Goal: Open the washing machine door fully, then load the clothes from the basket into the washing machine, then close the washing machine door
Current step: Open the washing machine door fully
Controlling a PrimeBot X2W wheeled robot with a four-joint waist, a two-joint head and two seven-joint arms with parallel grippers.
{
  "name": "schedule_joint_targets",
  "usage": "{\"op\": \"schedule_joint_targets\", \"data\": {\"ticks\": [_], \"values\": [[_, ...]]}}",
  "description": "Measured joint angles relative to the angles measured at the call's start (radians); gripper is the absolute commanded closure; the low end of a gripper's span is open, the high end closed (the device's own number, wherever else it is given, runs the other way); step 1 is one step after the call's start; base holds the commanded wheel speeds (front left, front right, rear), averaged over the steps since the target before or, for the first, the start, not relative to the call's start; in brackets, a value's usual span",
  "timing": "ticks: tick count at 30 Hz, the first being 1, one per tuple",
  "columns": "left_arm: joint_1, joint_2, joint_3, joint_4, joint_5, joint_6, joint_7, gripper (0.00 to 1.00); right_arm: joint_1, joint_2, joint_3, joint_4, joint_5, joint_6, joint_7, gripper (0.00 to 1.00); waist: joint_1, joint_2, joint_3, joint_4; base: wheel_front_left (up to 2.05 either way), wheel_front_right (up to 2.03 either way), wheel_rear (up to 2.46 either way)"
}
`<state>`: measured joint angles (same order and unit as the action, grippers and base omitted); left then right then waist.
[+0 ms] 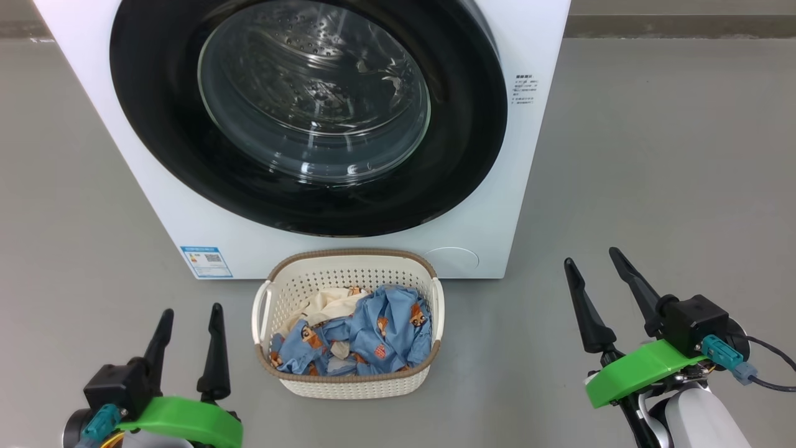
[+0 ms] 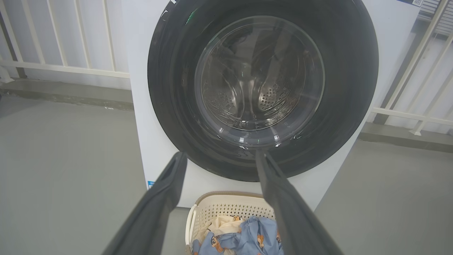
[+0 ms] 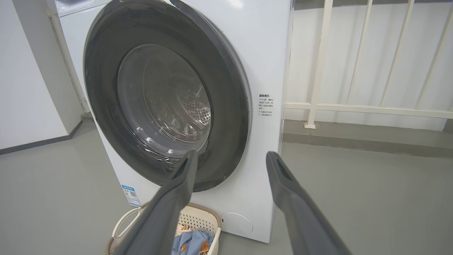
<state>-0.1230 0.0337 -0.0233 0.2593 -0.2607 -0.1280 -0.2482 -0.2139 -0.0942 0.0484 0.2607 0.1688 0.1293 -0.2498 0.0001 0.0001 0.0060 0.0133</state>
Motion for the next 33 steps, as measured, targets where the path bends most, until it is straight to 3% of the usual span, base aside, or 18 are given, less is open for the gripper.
{"op": "schedule_joint_targets", "data": {"ticks": [17,29,30,31,32,33], "values": [[0.000,0.000,-0.008,-0.005,0.001,0.000,0.000,0.00,-0.037,-0.016,-0.027,0.025,0.018,0.000,0.000,0.00,-0.0001,0.0000,0.013,0.011,0.00,0.00,0.00],[-0.032,0.000,-0.008,-0.038,-0.006,0.000,0.000,0.00,-0.188,-0.070,-0.098,0.039,0.038,0.000,0.000,0.00,0.0000,0.0000,0.090,0.025,0.00,0.00,0.00],[-0.038,0.000,-0.008,-0.040,-0.008,0.000,0.000,0.00,-0.204,-0.075,-0.102,0.040,0.047,0.000,0.000,0.05,0.0000,0.0000,0.098,0.027,0.00,0.00,0.00],[-0.043,0.000,-0.006,-0.044,-0.009,0.000,0.000,0.00,-0.219,-0.079,-0.109,0.040,0.056,0.000,0.000,0.23,0.0000,0.0000,0.107,0.029,0.00,0.00,0.00],[-0.047,0.000,-0.005,-0.049,-0.009,0.000,0.000,0.00,-0.236,-0.082,-0.116,0.039,0.065,0.000,0.000,0.50,0.0000,0.0000,0.116,0.031,0.00,0.00,0.00],[-0.050,0.000,-0.005,-0.053,-0.009,0.000,0.000,0.00,-0.253,-0.087,-0.123,0.039,0.076,0.000,0.000,0.60,0.0000,0.0000,0.126,0.033,0.00,0.00,0.00]]}}
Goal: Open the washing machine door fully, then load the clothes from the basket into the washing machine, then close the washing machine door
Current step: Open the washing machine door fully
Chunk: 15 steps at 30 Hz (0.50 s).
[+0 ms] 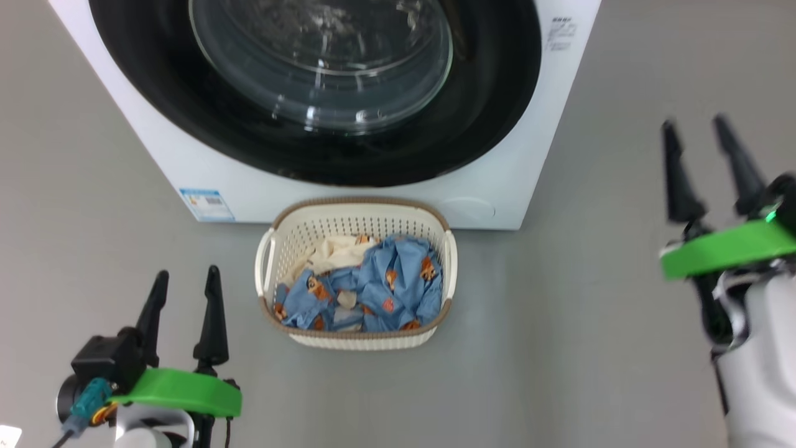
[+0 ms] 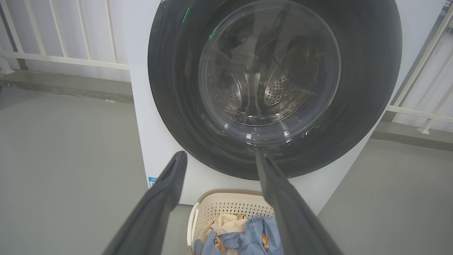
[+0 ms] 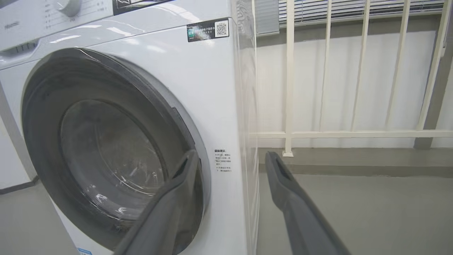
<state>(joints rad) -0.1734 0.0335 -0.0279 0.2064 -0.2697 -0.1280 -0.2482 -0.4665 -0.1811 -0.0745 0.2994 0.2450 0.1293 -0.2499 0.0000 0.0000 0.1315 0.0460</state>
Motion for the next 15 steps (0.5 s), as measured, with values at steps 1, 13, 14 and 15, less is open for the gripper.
{"op": "schedule_joint_targets", "data": {"ticks": [1,13,14,15], "values": [[-0.004,0.000,0.000,-0.002,0.000,0.000,0.000,0.00,-0.016,-0.005,-0.007,0.000,0.015,0.000,0.000,0.76,0.0000,0.0000,0.010,0.002,0.00,0.00,0.00],[-0.062,-0.001,0.000,-0.019,0.000,0.000,-0.007,0.00,-0.256,-0.081,0.013,0.163,0.398,0.000,0.004,1.00,-0.0001,0.0000,0.137,0.037,0.00,0.00,0.00],[-0.067,-0.001,-0.001,-0.020,0.000,0.000,-0.007,0.00,-0.277,-0.091,0.026,0.183,0.442,0.000,0.017,1.00,0.0000,0.0000,0.146,0.040,0.00,0.00,0.00],[-0.074,-0.001,-0.002,-0.022,0.000,0.000,-0.007,0.00,-0.299,-0.101,0.034,0.201,0.488,0.000,0.037,1.00,0.0000,0.0000,0.154,0.043,0.00,0.00,0.00]]}}
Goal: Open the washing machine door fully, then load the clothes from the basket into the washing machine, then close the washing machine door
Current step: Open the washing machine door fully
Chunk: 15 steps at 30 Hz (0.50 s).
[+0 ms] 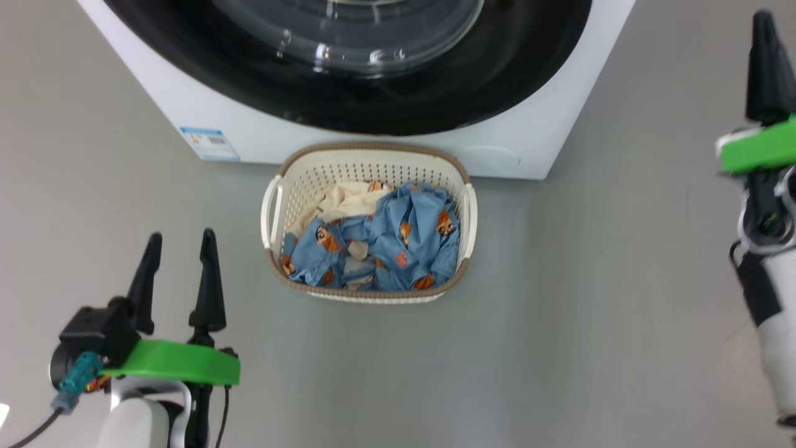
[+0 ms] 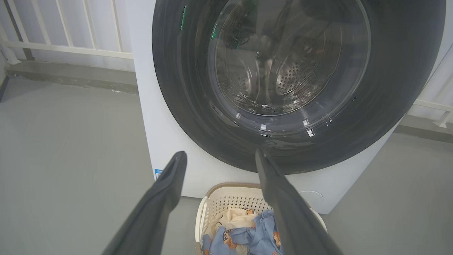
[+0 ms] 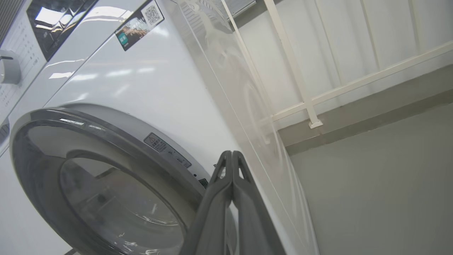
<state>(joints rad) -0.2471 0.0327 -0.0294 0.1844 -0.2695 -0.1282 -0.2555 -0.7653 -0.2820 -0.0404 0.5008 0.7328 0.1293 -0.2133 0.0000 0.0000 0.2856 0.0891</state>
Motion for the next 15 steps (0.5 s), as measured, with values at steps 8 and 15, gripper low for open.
{"op": "schedule_joint_targets", "data": {"ticks": [8,15], "values": [[-0.039,-0.001,-0.013,-0.022,0.000,0.000,0.000,0.00,-0.166,-0.061,0.070,0.090,0.282,0.000,0.168,1.00,0.0000,0.0000,0.070,0.022,0.00,0.00,0.00],[-0.071,-0.002,-0.026,-0.024,-0.014,0.000,0.000,0.00,-0.283,-0.100,0.095,0.153,0.497,0.000,0.343,1.00,0.0000,0.0000,0.127,0.049,0.00,0.00,0.00]]}}
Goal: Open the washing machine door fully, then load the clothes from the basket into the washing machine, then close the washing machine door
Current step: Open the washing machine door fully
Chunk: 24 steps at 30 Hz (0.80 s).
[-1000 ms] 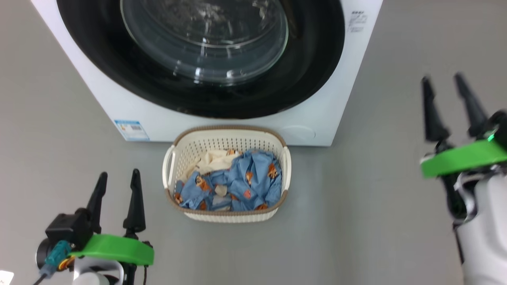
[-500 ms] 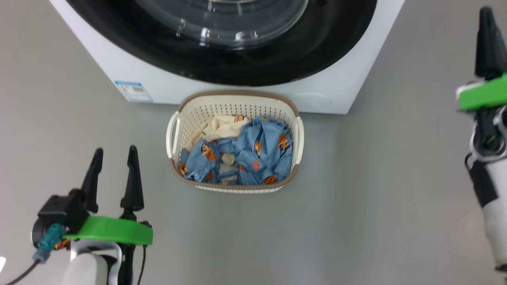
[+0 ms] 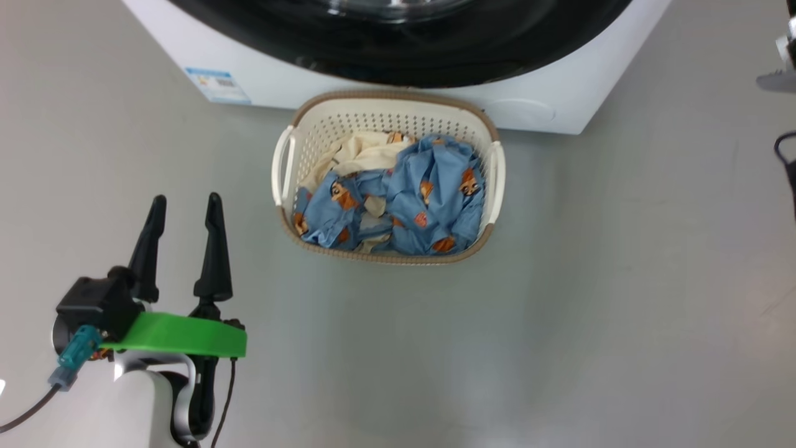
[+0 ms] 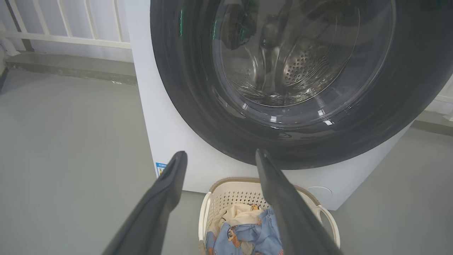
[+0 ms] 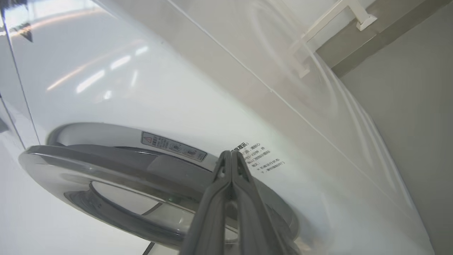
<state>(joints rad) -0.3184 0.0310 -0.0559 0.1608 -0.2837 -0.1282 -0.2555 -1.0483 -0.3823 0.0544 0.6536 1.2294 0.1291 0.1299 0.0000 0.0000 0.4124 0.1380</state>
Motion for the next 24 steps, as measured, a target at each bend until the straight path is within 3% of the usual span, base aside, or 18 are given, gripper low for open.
{"op": "schedule_joint_targets", "data": {"ticks": [7,24], "values": [[-0.016,-0.001,-0.006,-0.005,-0.008,0.000,0.000,0.00,-0.083,-0.028,0.018,0.021,0.142,0.000,0.157,1.00,0.0000,0.0000,0.041,0.030,0.00,0.00,0.00],[-0.044,-0.006,-0.033,-0.014,-0.049,0.002,0.000,0.00,-0.251,-0.054,0.060,0.098,0.230,0.000,0.348,1.00,-0.0001,0.0000,0.113,0.080,0.00,0.00,0.00]]}}
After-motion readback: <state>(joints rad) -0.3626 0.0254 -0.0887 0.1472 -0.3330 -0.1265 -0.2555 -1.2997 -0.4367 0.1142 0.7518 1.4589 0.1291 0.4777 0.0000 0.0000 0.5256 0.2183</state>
